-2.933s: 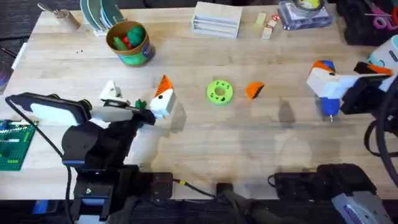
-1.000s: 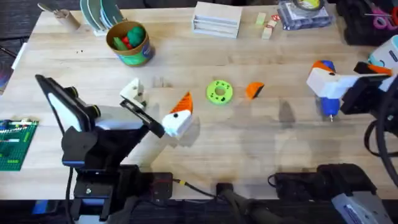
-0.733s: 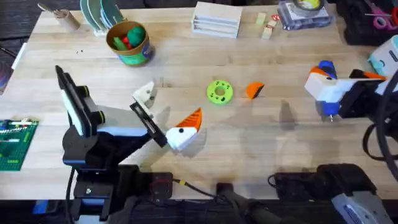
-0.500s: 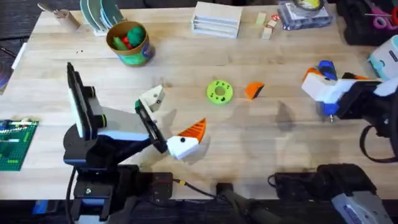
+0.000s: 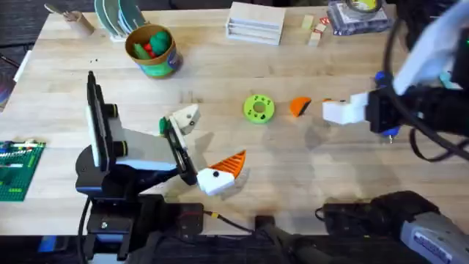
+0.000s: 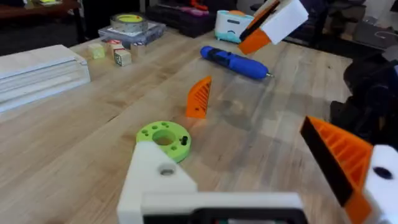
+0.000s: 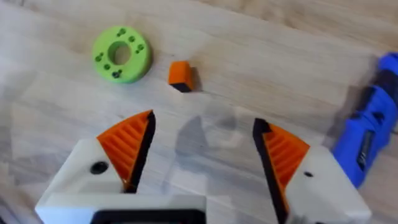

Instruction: Pick up the gripper from the table and insert it into the empty holder that is missing its gripper. Then pick up a screw, insert it into the mounting hole, and use the screwdriver to tighten it. Finally, clean up the table by picking up the vegetable and placing it into the bucket.

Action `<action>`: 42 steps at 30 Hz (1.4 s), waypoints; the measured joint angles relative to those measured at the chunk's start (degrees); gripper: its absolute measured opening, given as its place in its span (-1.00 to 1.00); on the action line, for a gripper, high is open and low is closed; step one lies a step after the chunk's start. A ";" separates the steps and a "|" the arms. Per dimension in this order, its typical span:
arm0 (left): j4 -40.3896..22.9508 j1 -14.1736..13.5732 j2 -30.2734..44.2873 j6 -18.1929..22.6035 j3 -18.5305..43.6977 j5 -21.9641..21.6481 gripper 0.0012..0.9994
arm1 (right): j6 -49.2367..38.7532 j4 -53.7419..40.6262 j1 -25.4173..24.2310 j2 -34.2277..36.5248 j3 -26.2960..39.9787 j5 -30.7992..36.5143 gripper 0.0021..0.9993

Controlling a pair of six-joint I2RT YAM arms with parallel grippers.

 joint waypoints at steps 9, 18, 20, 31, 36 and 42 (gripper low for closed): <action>0.00 0.00 0.02 0.15 0.00 0.14 0.99 | -1.59 8.74 6.24 15.23 1.78 -1.35 0.99; 0.00 0.00 0.01 0.15 0.00 0.15 0.99 | -1.61 11.86 6.47 24.82 1.78 -1.88 0.96; 0.00 0.00 0.01 0.15 0.00 0.15 0.99 | -1.66 12.63 6.47 26.00 1.78 -1.92 0.86; 0.00 0.00 0.00 0.15 0.00 0.15 0.99 | -2.02 15.23 6.47 28.15 1.83 -2.29 0.14; -0.01 0.00 0.00 0.15 0.00 0.15 0.99 | -2.24 14.95 6.47 28.15 1.87 -2.33 -0.08; 0.00 0.00 0.00 0.15 0.00 0.15 0.99 | -2.24 14.99 6.57 28.17 1.87 -2.99 -0.08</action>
